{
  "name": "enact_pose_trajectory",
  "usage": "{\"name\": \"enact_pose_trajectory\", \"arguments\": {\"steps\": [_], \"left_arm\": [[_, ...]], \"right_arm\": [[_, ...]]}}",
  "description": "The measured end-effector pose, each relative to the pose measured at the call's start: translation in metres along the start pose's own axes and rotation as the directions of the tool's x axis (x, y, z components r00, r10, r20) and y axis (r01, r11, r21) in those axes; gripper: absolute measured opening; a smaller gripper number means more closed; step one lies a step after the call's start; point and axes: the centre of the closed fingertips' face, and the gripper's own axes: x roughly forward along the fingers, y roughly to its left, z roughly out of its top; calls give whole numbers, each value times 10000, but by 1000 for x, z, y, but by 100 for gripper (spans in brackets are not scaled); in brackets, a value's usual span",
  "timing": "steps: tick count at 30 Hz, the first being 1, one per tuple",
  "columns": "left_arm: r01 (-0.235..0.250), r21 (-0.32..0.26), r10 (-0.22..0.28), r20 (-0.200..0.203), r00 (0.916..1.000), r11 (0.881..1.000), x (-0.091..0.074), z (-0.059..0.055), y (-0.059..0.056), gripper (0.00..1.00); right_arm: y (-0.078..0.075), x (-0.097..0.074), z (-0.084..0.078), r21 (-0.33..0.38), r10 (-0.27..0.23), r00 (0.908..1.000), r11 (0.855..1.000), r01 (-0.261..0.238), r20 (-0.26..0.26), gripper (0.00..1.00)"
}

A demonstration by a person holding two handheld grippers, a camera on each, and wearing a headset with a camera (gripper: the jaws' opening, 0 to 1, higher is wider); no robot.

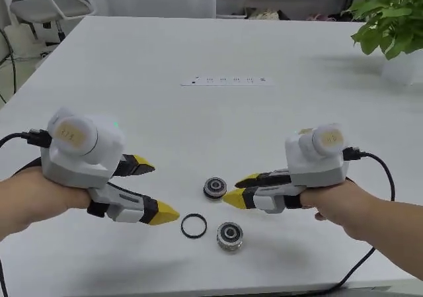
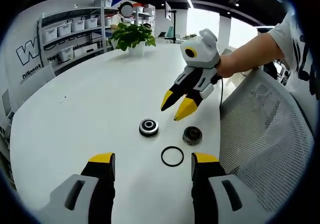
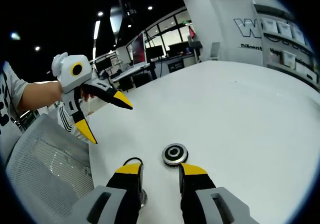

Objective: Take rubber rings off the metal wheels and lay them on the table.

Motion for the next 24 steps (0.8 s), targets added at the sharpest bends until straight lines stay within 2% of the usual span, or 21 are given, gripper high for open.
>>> {"name": "enact_pose_trajectory", "arguments": {"steps": [7,19,24], "left_arm": [[86,4,-86,-73,9999,10000,11,1,7,59],[290,-111,-291,-121,9995,9995,33,5,15,53],[434,-155,-436,-91,9990,9989,46,10,13,51]], "right_arm": [[-10,5,-3,-335,-194,9998,9993,194,12,33],[-17,13,-12,-625,-94,9997,9980,79,-243,31],[-19,14,-15,-630,-99,9995,9980,81,-287,31]]}}
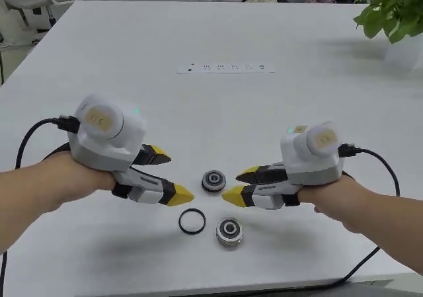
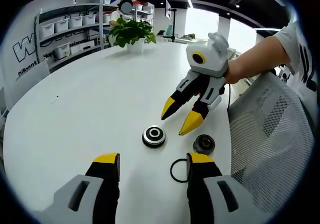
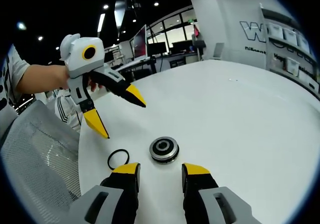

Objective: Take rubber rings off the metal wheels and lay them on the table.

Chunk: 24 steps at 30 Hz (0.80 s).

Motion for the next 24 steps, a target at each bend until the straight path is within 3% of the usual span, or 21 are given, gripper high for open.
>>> {"name": "enact_pose_trajectory", "arguments": {"steps": [15,24], "left_arm": [[452,360,-439,-364,9984,9983,33,4,-8,42],[563,325,-552,-327,9979,9979,44,11,-8,31]], "right_arm": [[1,1,-6,136,57,10000,9999,-57,11,32],[2,2,-6,176,75,10000,9998,-76,40,32]]}}
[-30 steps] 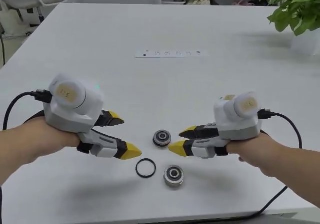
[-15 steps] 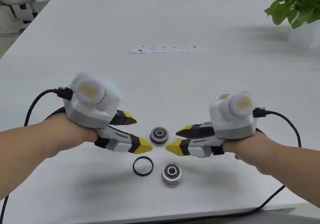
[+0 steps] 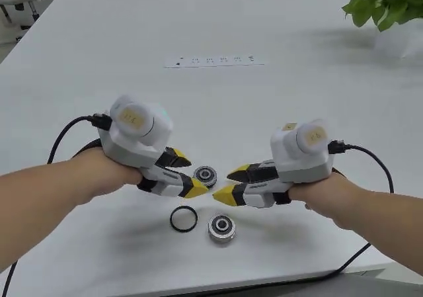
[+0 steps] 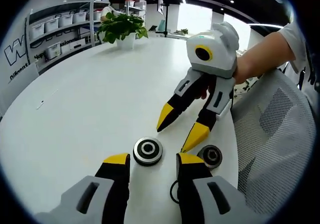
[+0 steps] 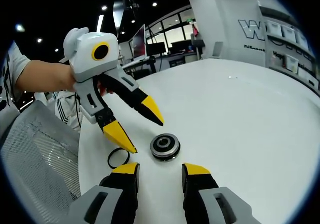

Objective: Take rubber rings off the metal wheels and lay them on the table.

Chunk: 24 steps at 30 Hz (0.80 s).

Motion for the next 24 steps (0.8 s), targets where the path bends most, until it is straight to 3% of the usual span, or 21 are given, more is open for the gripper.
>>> {"name": "enact_pose_trajectory", "arguments": {"steps": [12,19,24], "left_arm": [[150,157,-144,-379,9992,9998,15,-2,0,18],[-52,305,63,-375,9993,9995,15,-2,8,11],[-233,823,268,-413,9988,9963,17,-2,9,9]], "right_arm": [[-1,-1,-2,61,-1,10000,10000,1,1,32],[-2,-1,-3,54,-33,10000,10000,33,-34,32],[-1,2,-3,25,-1,10000,10000,1,-55,32]]}}
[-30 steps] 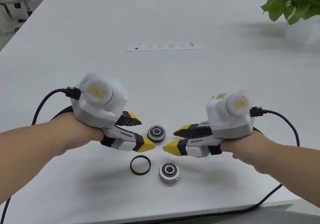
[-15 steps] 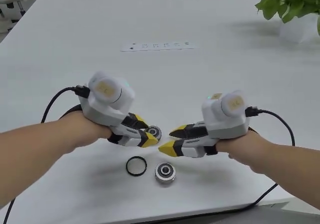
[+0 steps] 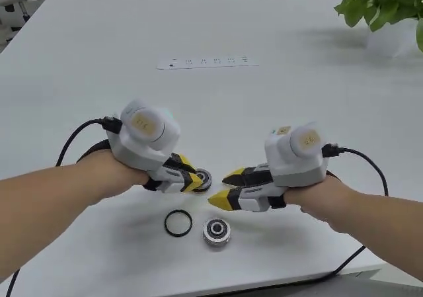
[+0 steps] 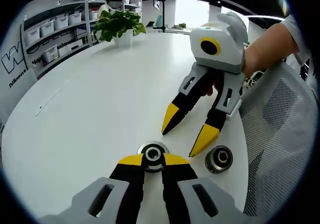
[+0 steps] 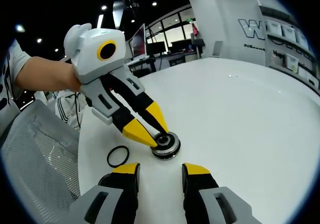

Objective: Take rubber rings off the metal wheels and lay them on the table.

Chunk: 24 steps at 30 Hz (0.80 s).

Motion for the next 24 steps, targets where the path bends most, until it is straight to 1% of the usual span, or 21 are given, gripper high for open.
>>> {"name": "enact_pose_trajectory", "arguments": {"steps": [7,14,19,21,24], "left_arm": [[-78,-13,78,42,10000,10000,0,1,1,8],[-177,83,177,-46,9998,9998,1,1,1,8],[-149,486,162,-265,9995,9987,2,3,0,9],[-105,455,118,-284,9995,9989,2,3,-1,9],[-21,192,26,-275,9996,9998,4,3,0,9]], "right_arm": [[0,3,5,-118,-70,10000,9999,70,34,32],[-1,7,9,-268,-144,9999,9995,146,87,32],[0,8,7,-285,-124,9999,9995,126,63,32],[-1,7,6,-265,-143,9999,9995,144,39,32],[-3,6,5,-253,-189,9998,9995,190,52,32]]}}
